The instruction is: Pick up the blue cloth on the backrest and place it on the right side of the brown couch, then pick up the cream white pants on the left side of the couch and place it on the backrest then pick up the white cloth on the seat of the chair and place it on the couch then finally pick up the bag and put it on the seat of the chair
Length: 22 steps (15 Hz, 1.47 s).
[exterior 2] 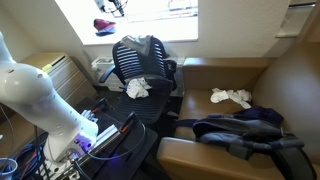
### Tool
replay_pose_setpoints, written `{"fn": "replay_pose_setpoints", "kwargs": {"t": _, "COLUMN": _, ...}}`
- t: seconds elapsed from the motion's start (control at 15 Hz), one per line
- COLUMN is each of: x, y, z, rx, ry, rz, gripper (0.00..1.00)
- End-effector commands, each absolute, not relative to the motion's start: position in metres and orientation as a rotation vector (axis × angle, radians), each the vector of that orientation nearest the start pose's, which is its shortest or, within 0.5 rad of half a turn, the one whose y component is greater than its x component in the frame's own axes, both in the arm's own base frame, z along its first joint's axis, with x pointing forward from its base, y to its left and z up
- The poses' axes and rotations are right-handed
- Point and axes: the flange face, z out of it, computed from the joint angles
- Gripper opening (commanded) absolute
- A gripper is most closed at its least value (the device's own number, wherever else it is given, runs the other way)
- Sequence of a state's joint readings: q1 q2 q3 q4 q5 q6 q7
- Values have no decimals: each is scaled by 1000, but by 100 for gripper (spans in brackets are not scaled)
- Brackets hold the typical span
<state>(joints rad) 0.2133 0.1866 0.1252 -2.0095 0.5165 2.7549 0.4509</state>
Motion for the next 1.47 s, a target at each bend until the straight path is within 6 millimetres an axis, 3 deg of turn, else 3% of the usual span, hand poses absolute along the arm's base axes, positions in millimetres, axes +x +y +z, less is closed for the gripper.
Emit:
{"fn": "replay_pose_setpoints", "kwargs": {"t": 0.0, "x": 576, "y": 175, "z": 375, "rx": -2485, "ry": 685, "rz": -214, "gripper": 79}}
{"fn": "replay_pose_setpoints", "kwargs": {"t": 0.2, "x": 554, "y": 155, "z": 333, "rx": -2547, "ry": 745, "rz": 36, "gripper": 99}}
{"fn": "replay_pose_setpoints", "kwargs": {"t": 0.33, "x": 541, "y": 142, "z": 308, "rx": -2602, "ry": 771, "rz": 186, "gripper": 100}}
{"fn": "replay_pose_setpoints", "kwargs": {"t": 0.4, "x": 537, "y": 134, "z": 305, "rx": -2661, "ry": 776, "rz": 237, "gripper": 100}}
{"fn": "replay_pose_setpoints", "kwargs": {"t": 0.47, "x": 543, "y": 125, "z": 318, "rx": -2691, "ry": 785, "rz": 120, "gripper": 100}}
{"fn": "replay_pose_setpoints", "kwargs": {"t": 0.53, "x": 546, "y": 137, "z": 308, "rx": -2655, "ry": 759, "rz": 159, "gripper": 100}}
{"fn": "replay_pose_setpoints", "kwargs": {"t": 0.73, "x": 548, "y": 127, "z": 314, "rx": -2681, "ry": 778, "rz": 130, "gripper": 100}}
{"fn": "replay_pose_setpoints", "kwargs": {"t": 0.87, "x": 561, "y": 150, "z": 263, "rx": -2780, "ry": 789, "rz": 277, "gripper": 100}}
{"fn": "replay_pose_setpoints", "kwargs": {"t": 1.13, "x": 559, "y": 197, "z": 182, "rx": -2955, "ry": 733, "rz": 487, "gripper": 100}}
{"fn": "replay_pose_setpoints", "kwargs": {"t": 1.4, "x": 567, "y": 225, "z": 132, "rx": -3138, "ry": 704, "rz": 541, "gripper": 100}}
